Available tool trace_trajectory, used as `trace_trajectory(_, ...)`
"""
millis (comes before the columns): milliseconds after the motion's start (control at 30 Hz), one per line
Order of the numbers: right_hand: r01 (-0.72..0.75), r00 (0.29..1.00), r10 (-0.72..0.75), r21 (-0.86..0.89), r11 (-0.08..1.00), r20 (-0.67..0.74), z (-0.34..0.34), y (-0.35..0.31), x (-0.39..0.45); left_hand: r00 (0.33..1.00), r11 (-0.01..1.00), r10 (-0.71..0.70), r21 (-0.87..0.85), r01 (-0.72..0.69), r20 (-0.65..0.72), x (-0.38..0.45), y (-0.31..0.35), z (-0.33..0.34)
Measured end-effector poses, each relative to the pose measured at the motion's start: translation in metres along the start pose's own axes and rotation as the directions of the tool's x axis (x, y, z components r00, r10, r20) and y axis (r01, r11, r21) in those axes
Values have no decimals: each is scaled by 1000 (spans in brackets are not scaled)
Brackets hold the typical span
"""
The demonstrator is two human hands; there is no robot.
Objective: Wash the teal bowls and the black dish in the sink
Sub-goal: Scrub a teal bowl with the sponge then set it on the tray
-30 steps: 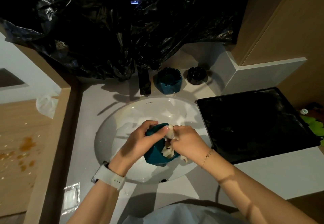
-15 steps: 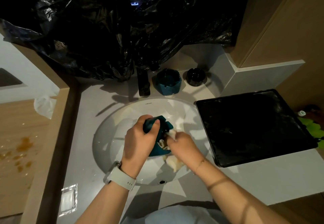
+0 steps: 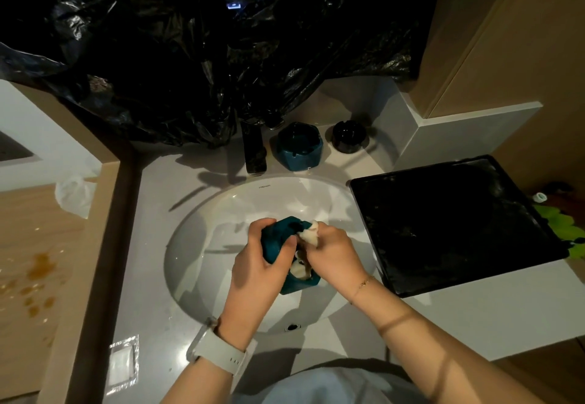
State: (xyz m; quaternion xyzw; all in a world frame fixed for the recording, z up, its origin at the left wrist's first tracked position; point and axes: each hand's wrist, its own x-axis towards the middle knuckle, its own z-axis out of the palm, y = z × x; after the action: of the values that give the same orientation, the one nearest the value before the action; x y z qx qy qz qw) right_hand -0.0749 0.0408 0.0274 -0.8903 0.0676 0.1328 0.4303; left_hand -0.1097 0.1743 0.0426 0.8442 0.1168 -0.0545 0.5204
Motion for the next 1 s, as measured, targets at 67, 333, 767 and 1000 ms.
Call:
trace_trajectory(67, 34, 999, -34, -7, 999, 12, 0, 0, -1, 991, 997, -75, -23, 78, 112, 6, 5, -13)
trace_trajectory(333, 12, 1000, -12, 11, 1000, 3, -2, -5, 3, 1000, 994, -14, 112, 12, 14, 20, 23, -15)
trace_trajectory(767, -200, 975, 221, 334, 921, -26, 9, 8, -13, 997, 993, 70, 98, -67, -33, 6, 12, 0)
trace_trajectory(1000, -61, 995, 60, -6, 998, -85, 8, 6, -11, 995, 979, 94, 178, -95, 13, 16, 15, -6)
